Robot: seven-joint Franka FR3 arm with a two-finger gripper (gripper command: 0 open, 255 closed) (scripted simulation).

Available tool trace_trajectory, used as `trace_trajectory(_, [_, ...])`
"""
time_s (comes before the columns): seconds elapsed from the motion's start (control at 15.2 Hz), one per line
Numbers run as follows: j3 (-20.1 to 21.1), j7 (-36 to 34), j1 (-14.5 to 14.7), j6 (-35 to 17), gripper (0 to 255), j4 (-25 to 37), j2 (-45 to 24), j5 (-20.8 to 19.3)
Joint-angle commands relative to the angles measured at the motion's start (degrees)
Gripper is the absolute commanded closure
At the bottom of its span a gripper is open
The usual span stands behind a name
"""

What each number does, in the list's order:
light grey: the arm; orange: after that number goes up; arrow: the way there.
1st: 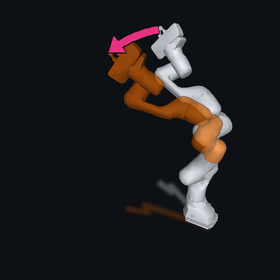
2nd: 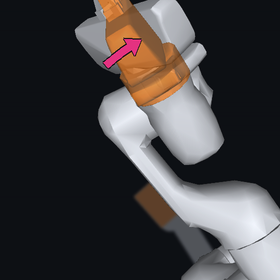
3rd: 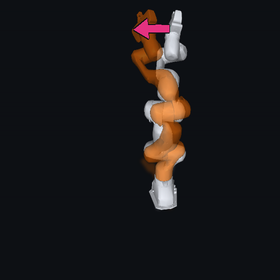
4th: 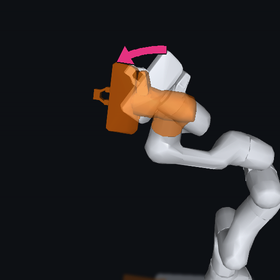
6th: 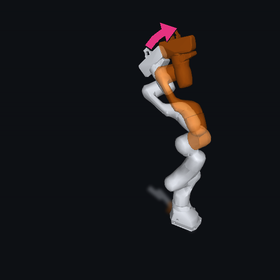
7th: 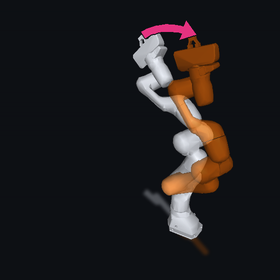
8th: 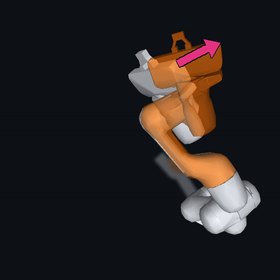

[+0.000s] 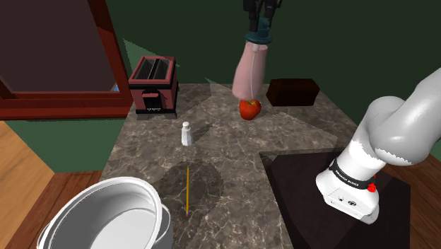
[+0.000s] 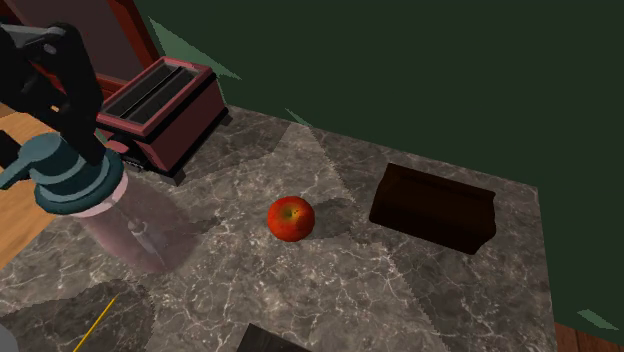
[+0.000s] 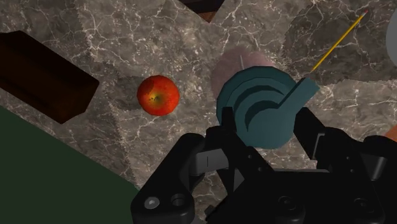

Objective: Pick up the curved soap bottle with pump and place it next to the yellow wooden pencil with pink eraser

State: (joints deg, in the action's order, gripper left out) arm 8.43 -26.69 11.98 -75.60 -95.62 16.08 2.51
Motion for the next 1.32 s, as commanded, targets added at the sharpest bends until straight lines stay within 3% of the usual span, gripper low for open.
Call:
trace_trajectory(0.0, [1.7, -2.8, 0.9, 2.3, 255, 2.4, 0.0, 0.7])
trace_trajectory(0.2, [4.0, -6.7, 2.1, 4.7, 255, 5.2, -0.3, 1.6])
trace_trajectory(1.25, [3.8, -5.5, 2.4, -8.1, 255, -13.1, 5.3, 2.5])
